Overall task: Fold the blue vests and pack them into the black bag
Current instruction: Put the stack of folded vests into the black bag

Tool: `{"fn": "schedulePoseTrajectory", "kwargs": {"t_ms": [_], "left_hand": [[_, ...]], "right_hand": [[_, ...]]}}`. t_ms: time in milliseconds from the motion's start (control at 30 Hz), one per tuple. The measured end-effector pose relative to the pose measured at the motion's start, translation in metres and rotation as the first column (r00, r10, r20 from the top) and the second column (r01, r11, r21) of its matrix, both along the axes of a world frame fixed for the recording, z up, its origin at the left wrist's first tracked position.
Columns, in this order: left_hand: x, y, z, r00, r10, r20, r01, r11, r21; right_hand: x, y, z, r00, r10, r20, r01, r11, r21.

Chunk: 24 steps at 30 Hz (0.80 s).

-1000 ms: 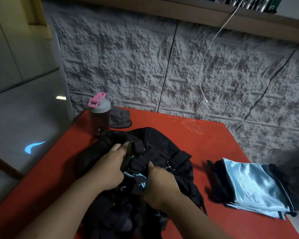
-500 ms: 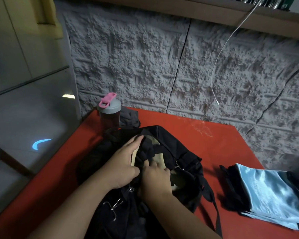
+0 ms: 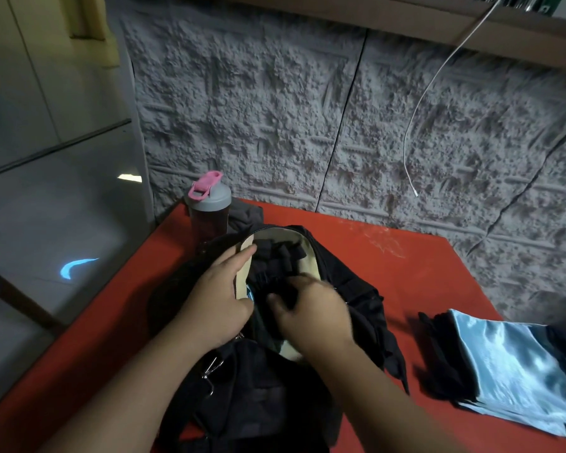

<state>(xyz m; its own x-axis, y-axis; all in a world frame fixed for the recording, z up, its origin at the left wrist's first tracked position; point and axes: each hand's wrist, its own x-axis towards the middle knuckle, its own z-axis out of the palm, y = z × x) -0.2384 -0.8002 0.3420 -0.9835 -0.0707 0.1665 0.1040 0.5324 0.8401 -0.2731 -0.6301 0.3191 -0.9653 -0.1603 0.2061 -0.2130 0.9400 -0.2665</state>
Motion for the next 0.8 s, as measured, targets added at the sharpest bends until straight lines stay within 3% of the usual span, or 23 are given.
{"fn": "schedulePoseTrajectory", "kwargs": {"t_ms": [33,100,167,233,267,400,567,667,800], "left_hand": [[0.002,-0.001,0.0,1.0,0.004,0.005,-0.004,0.999,-0.039],[0.01,0.001,0.001,0.999,0.023,0.041,-0.017,0.99,-0.142],[0.019,0.006,0.005,0.992,0.098,0.082,-0.069,0.951,-0.302],[0.028,0.01,0.005,0.984,0.144,0.108,-0.085,0.903,-0.422],[0.031,0.013,0.004,0.982,0.14,0.126,-0.067,0.884,-0.463],[0.035,0.021,-0.001,0.976,0.127,0.177,0.004,0.802,-0.597],[0.031,0.019,-0.002,0.967,0.207,0.15,-0.056,0.745,-0.665],[0.032,0.026,-0.001,0.968,0.217,0.123,-0.072,0.715,-0.696],[0.041,0.053,-0.001,0.983,0.183,-0.021,-0.145,0.702,-0.697]], "right_hand": [[-0.001,0.012,0.0,0.991,-0.028,-0.129,0.033,0.999,0.036],[-0.007,0.029,-0.004,0.982,-0.107,-0.155,0.13,0.981,0.146],[-0.018,0.039,-0.008,0.988,-0.136,0.068,0.117,0.966,0.23],[-0.03,0.045,-0.006,0.952,-0.097,0.291,0.045,0.983,0.18],[-0.033,0.048,-0.004,0.94,-0.076,0.332,0.023,0.987,0.158],[-0.035,0.055,0.003,0.979,-0.074,0.191,0.032,0.976,0.214],[-0.03,0.072,0.009,0.962,-0.241,-0.126,0.246,0.969,0.031],[-0.024,0.075,0.005,0.979,-0.183,-0.088,0.185,0.983,0.015],[-0.002,0.09,0.01,0.993,-0.119,-0.027,0.119,0.993,-0.005]]}}
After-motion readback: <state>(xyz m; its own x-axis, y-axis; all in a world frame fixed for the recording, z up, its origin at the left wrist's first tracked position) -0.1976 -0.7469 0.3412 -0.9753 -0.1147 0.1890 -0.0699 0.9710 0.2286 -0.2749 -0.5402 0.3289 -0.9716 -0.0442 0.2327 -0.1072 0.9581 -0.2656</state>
